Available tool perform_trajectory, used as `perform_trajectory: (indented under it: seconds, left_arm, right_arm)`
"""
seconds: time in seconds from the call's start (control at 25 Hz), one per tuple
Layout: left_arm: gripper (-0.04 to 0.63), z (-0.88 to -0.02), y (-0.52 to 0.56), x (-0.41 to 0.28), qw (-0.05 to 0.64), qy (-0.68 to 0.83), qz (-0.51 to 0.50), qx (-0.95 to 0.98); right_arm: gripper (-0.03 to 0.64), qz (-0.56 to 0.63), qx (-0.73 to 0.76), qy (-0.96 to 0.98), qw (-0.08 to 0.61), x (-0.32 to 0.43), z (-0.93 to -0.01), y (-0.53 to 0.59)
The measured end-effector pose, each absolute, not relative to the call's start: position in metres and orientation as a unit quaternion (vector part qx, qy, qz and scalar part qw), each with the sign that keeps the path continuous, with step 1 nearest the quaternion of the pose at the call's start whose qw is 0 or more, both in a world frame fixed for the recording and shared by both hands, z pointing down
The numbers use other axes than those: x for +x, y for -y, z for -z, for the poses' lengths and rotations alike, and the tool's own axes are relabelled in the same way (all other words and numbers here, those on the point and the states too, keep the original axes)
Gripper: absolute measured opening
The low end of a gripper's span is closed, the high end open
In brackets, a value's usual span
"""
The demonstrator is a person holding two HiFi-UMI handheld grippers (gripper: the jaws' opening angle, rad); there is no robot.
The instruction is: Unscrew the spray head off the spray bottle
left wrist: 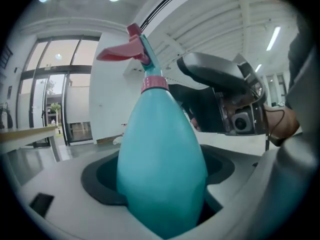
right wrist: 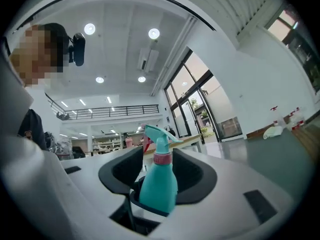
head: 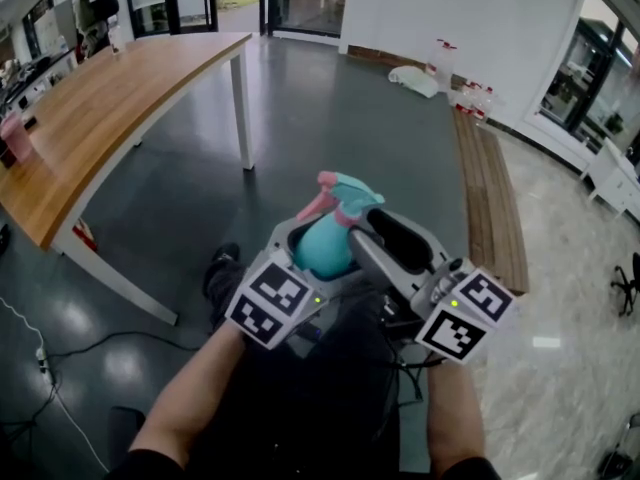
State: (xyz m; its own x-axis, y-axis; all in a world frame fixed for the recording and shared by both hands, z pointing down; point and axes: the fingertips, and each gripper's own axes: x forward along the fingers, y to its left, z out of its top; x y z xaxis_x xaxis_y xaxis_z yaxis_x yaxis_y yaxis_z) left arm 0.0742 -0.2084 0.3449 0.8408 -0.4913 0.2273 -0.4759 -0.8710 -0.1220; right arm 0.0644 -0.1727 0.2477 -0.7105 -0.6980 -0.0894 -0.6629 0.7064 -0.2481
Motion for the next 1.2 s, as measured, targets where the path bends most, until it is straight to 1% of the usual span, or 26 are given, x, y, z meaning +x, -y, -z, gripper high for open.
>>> perform_trajectory:
  seconds: [0.08,0.16,0.24,0.44,0.72,0.88,1.0,1.08,1.2]
  left_arm:
    - [0.431,-0.348,0.209,0.075,0.038,-0.260,0.134,-0.955]
    - [0.431,-0.351,0.208,0.075,0.045,-0.265,0.140,-0.953]
    - [0.431,-0.352,0.208,0.076,0.050,-0.268,0.146,-0.951]
    - [0.431,-0.351,0.204,0.078,0.052,-0.255,0.152,-0.954]
    - [0.431,-0.343,0.169,0.081,0.019,-0.110,0.119,-0.987]
    - [0.431,-0.336,0.141,0.081,0.016,-0.018,0.100,-0.995]
    - [0.431,-0.333,0.126,0.082,0.005,0.023,0.087,-0.996]
    - [0.431,-0.335,0.133,0.083,-0.002,0.004,0.081,-0.997]
    - [0.431,-0.342,0.165,0.081,-0.001,-0.093,0.096,-0.991]
  right_arm:
    - [0.183,0.096,-0.388,-0.913,0.078,0.059,-0.250,0.176]
    - [0.169,0.091,-0.407,-0.907,0.063,0.057,-0.255,0.180]
    - [0.118,0.089,-0.421,-0.901,0.055,0.060,-0.257,0.182]
    - [0.116,0.089,-0.413,-0.905,0.053,0.065,-0.257,0.180]
    - [0.123,0.084,-0.324,-0.941,0.049,0.059,-0.252,0.161]
    - [0.123,0.078,-0.253,-0.963,0.047,0.055,-0.246,0.142]
    - [0.123,0.077,-0.226,-0.970,0.052,0.055,-0.243,0.133]
    - [0.125,0.085,-0.246,-0.964,0.055,0.057,-0.245,0.138]
    - [0.127,0.097,-0.300,-0.948,0.053,0.061,-0.250,0.154]
